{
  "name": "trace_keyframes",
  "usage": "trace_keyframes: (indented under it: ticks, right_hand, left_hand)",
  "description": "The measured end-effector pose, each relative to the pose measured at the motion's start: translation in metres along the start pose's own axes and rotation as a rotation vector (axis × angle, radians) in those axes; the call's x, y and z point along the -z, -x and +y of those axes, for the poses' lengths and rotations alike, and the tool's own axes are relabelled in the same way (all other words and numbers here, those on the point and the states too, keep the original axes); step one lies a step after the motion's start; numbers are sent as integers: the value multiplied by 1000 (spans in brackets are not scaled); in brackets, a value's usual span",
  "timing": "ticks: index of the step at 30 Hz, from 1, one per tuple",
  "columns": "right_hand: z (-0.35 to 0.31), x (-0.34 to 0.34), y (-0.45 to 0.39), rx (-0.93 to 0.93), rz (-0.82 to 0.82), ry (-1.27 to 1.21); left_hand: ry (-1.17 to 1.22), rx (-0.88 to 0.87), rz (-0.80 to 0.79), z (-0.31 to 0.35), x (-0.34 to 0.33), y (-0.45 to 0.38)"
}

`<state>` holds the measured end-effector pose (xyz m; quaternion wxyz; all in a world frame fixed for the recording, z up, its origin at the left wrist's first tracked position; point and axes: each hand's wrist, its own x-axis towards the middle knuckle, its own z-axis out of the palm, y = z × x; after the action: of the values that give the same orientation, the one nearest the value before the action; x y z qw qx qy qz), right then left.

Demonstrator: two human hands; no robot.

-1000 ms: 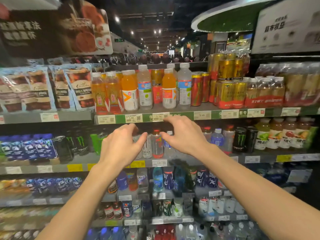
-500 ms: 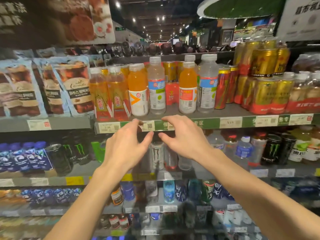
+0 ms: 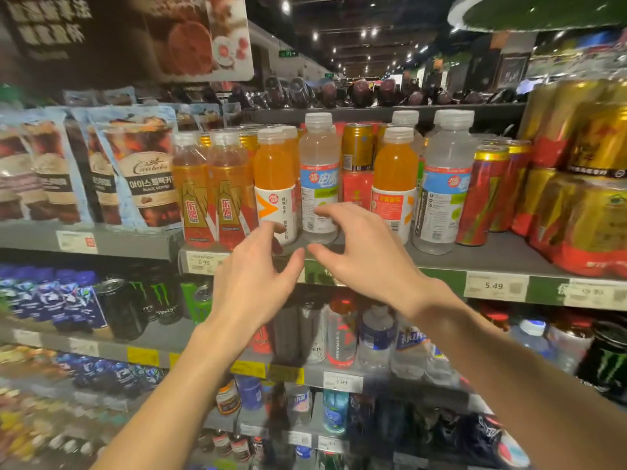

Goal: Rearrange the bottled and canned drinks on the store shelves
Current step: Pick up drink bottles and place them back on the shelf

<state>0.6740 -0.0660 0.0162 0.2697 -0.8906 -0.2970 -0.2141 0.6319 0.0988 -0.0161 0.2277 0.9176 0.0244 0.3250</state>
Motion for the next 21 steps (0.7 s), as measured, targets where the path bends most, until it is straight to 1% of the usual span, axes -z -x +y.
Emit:
trace_keyframes:
  ticks: [4, 11, 14, 17, 21]
  right_hand:
    - [-5, -7, -27, 54, 12, -57]
    - [-10, -24, -65, 98, 69, -106]
    - [-10, -28, -74, 108, 92, -109]
    - [-6, -29, -78, 92, 161, -132]
    - [-2, -30, -77, 109, 173, -138]
  left_hand:
    - [-2, 26, 34, -9, 0, -11]
    - [-5, 5, 48, -23, 4, -35]
    - [13, 5, 54, -26, 3, -44]
    - [42, -14, 50, -27, 0, -51]
    - [76, -53, 86, -25, -6, -59]
